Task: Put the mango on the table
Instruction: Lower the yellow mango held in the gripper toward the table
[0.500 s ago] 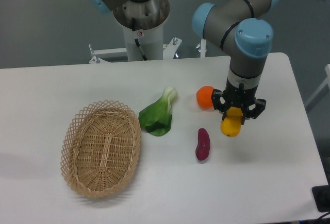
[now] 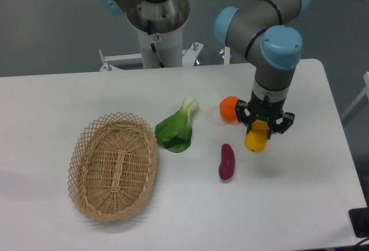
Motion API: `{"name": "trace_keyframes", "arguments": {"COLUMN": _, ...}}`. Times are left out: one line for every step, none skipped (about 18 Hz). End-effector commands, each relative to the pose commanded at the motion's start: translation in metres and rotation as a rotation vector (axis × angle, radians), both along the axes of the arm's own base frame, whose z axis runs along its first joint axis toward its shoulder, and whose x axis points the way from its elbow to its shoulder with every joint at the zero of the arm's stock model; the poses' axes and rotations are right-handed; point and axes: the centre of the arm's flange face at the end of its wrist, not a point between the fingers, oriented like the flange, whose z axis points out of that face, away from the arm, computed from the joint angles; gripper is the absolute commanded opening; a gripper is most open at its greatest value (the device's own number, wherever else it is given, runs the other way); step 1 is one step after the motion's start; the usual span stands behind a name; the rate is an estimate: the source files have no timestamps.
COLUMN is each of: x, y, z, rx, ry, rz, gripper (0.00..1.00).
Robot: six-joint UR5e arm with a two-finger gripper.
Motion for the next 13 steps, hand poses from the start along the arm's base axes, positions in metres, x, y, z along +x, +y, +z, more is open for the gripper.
{"name": "trace_keyframes", "arguments": {"x": -0.001, "y": -0.002, "z": -0.003, "rx": 0.002, "ry": 0.011, "rz": -0.02, "gripper": 0.56}}
{"name": "trace_keyframes", "arguments": {"x": -0.004, "y": -0.008, "z": -0.009, "rx": 0.0, "ry": 0.013, "rz": -0.031, "gripper": 0.56}}
{"name": "trace_keyframes", "arguments": {"x": -0.006, "y": -0.011, "z": -0.015, "rx": -0.002, "ry": 0.021, "rz": -0.065, "gripper": 0.56}}
{"name": "trace_keyframes", "arguments": {"x": -0.008, "y": -0.012, "z": -0.019, "rx": -0.003, "ry": 0.036, "rz": -0.104, "gripper": 0.56}}
{"name": "trace_keyframes", "arguments": {"x": -0.015, "y": -0.02, "z": -0.024, "rx": -0.009, "ry": 0.036, "rz": -0.126, "gripper": 0.56}}
{"name": "trace_keyframes", "arguments": {"x": -0.021, "y": -0.027, "z": -0.033, "rx": -0.016, "ry": 0.026, "rz": -0.137, "gripper": 0.56}}
{"name": "trace_keyframes", "arguments": {"x": -0.021, "y": -0.03, "z": -0.04, "rx": -0.025, "ry": 0.013, "rz": -0.142, "gripper": 0.56}}
{"name": "trace_keyframes", "arguments": {"x": -0.016, "y": -0.034, "z": -0.05, "rx": -0.045, "ry": -0.003, "rz": -0.146, "gripper": 0.56}}
{"name": "trace_keyframes", "arguments": {"x": -0.014, "y": -0.04, "z": -0.055, "rx": -0.069, "ry": -0.006, "rz": -0.149, "gripper": 0.55}}
{"name": "trace_keyframes", "arguments": {"x": -0.016, "y": -0.044, "z": -0.054, "rx": -0.078, "ry": 0.005, "rz": -0.154, "gripper": 0.55}}
{"name": "trace_keyframes", "arguments": {"x": -0.017, "y": -0.045, "z": -0.053, "rx": -0.078, "ry": 0.007, "rz": -0.155, "gripper": 0.55}}
{"name": "trace_keyframes", "arguments": {"x": -0.018, "y": -0.045, "z": -0.054, "rx": -0.08, "ry": 0.006, "rz": -0.155, "gripper": 0.55}}
{"name": "trace_keyframes", "arguments": {"x": -0.019, "y": -0.045, "z": -0.055, "rx": -0.081, "ry": 0.005, "rz": -0.161, "gripper": 0.55}}
